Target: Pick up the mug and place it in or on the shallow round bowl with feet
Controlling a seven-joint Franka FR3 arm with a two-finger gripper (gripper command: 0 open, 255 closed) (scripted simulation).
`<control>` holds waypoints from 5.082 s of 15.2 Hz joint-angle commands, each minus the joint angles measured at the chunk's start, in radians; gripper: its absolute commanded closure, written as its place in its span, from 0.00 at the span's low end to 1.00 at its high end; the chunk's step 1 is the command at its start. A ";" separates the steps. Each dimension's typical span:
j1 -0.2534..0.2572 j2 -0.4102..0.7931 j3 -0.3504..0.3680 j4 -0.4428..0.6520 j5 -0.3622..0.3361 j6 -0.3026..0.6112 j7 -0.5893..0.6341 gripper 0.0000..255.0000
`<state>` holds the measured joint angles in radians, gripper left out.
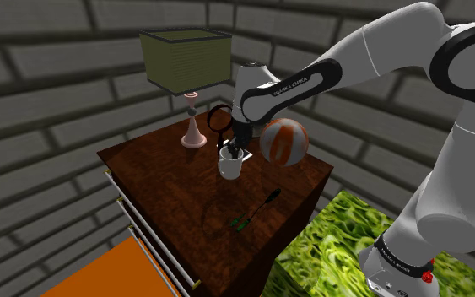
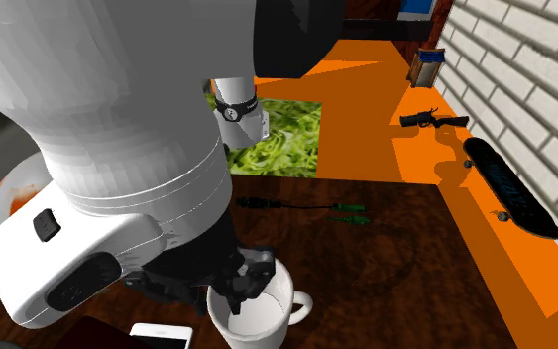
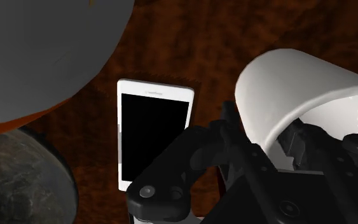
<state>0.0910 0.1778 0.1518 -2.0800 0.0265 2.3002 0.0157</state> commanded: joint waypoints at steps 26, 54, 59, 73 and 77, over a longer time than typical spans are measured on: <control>-0.004 -0.104 0.001 0.122 0.014 -0.225 -0.002 1.00; -0.258 0.490 -0.146 1.136 0.030 -0.666 -0.388 1.00; -0.260 0.480 -0.146 1.065 0.031 -0.605 -0.393 1.00; -0.259 0.474 -0.146 0.872 0.033 -0.418 -0.404 1.00; -0.259 0.474 -0.146 0.872 0.033 -0.418 -0.404 1.00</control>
<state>-0.1677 0.6524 0.0056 -1.2070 0.0598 1.8810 -0.3879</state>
